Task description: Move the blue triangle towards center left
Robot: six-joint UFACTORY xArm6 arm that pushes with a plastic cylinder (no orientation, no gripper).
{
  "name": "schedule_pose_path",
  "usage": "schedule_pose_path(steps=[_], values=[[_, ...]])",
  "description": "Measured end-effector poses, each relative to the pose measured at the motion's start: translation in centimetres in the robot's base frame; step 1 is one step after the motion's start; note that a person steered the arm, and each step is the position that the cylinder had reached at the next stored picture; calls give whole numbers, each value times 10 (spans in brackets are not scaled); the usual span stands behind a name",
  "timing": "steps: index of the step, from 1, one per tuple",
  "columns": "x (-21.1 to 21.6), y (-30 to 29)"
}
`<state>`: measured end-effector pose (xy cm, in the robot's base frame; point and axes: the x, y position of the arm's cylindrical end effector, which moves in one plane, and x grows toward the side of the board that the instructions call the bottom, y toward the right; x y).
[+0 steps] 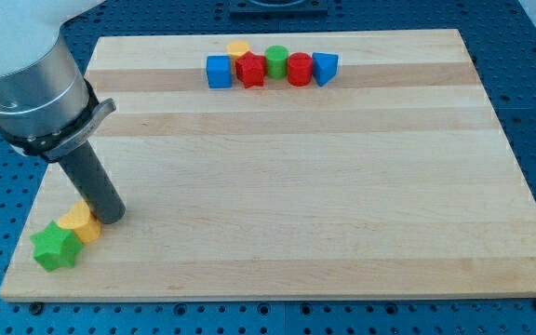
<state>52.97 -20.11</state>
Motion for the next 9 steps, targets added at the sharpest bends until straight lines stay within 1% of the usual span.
schedule_pose_path(steps=[1,2,3,4,5,6,7,8,9], values=[[0,5],[-11,33],[-51,76],[-94,151],[-127,229],[-166,317],[-209,383],[-262,407],[-286,381]])
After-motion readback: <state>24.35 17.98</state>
